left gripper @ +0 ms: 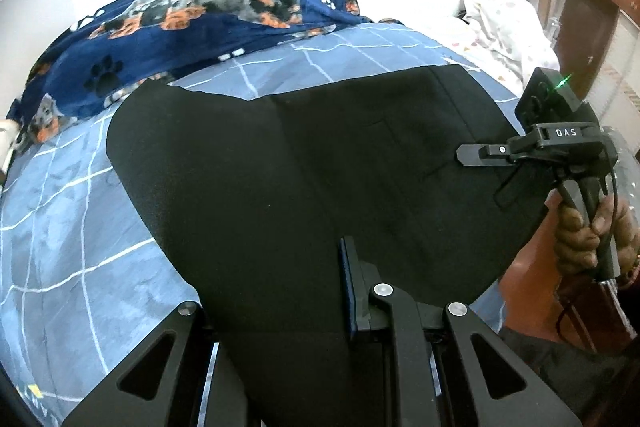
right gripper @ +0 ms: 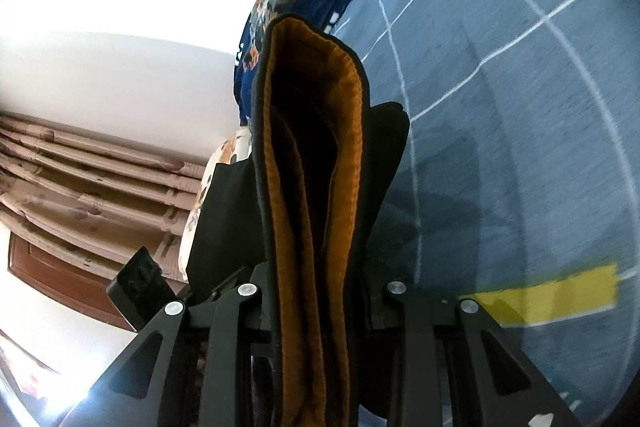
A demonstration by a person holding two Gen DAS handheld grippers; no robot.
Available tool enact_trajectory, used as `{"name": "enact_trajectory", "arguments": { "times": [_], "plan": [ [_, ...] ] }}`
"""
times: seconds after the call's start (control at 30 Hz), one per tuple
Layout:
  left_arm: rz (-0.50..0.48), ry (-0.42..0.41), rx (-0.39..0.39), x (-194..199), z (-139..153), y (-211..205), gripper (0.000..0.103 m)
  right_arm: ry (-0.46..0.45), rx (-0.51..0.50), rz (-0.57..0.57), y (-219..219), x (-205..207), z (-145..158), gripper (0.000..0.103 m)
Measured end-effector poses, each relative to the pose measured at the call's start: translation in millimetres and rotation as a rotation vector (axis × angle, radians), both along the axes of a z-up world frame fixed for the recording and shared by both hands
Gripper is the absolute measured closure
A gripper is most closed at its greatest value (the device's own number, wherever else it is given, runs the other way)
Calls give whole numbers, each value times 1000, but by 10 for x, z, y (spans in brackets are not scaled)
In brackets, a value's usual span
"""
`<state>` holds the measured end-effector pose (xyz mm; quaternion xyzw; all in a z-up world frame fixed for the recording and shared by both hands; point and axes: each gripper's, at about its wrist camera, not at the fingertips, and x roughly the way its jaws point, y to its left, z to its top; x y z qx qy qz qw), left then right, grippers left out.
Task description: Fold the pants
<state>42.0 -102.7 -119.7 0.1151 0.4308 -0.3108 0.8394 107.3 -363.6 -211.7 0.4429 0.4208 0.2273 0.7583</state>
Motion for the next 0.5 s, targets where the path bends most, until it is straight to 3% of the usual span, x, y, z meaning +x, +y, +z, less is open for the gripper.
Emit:
{"name": "enact_trajectory", "arguments": {
  "times": [0.5],
  "plan": [
    [2, 3, 44, -96, -167, 88, 85, 60, -54, -2, 105, -4, -225, 76]
  ]
}}
